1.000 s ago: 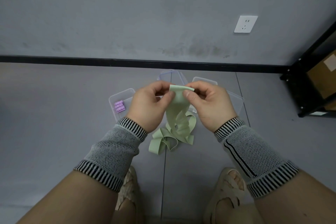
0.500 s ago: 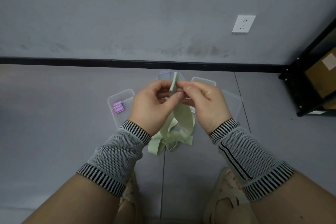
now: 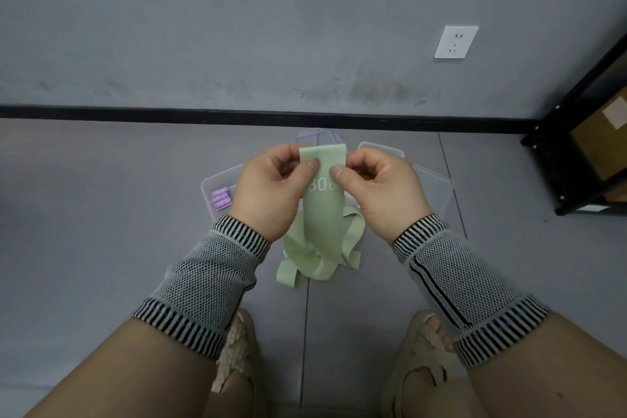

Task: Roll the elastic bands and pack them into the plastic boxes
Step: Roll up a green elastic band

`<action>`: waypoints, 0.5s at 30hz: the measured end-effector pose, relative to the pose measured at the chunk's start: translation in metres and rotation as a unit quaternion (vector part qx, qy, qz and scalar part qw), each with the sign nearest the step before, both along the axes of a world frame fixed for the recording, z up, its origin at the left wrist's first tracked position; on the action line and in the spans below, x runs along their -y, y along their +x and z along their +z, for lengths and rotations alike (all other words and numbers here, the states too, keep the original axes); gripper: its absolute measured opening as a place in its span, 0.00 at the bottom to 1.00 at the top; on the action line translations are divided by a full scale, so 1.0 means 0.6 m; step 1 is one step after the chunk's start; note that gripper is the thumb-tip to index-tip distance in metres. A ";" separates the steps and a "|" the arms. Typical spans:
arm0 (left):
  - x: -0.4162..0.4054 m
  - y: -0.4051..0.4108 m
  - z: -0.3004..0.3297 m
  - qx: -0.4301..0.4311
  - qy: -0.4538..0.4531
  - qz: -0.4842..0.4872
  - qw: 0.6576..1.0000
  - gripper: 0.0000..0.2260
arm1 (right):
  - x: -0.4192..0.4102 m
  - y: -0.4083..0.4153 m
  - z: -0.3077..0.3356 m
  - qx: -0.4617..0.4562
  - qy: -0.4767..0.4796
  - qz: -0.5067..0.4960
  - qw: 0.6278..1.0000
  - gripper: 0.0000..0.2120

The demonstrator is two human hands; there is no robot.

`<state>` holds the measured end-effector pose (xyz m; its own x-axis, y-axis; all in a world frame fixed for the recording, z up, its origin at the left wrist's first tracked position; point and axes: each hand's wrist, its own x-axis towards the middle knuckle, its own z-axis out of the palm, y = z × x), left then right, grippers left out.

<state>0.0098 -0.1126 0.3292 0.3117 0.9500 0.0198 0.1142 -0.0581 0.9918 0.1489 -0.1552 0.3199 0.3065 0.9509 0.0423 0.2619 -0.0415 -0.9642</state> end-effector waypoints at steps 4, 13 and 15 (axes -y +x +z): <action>0.002 0.000 -0.005 -0.009 0.013 -0.010 1.000 0.15 | 0.000 0.004 0.005 0.000 0.035 -0.015 0.999 0.07; 0.017 0.008 -0.018 -0.121 0.128 -0.085 0.981 0.18 | -0.008 0.023 0.002 -0.140 0.030 -0.118 0.983 0.04; 0.018 0.011 -0.018 -0.120 0.129 -0.060 0.983 0.17 | -0.008 0.027 0.002 -0.150 0.029 -0.126 0.980 0.02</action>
<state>0.0161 -0.1232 0.3183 0.4467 0.8789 0.1671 0.3196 -0.3312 0.8878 0.1652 -0.1503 0.3210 0.5378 0.8424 -0.0345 -0.0454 -0.0119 -0.9989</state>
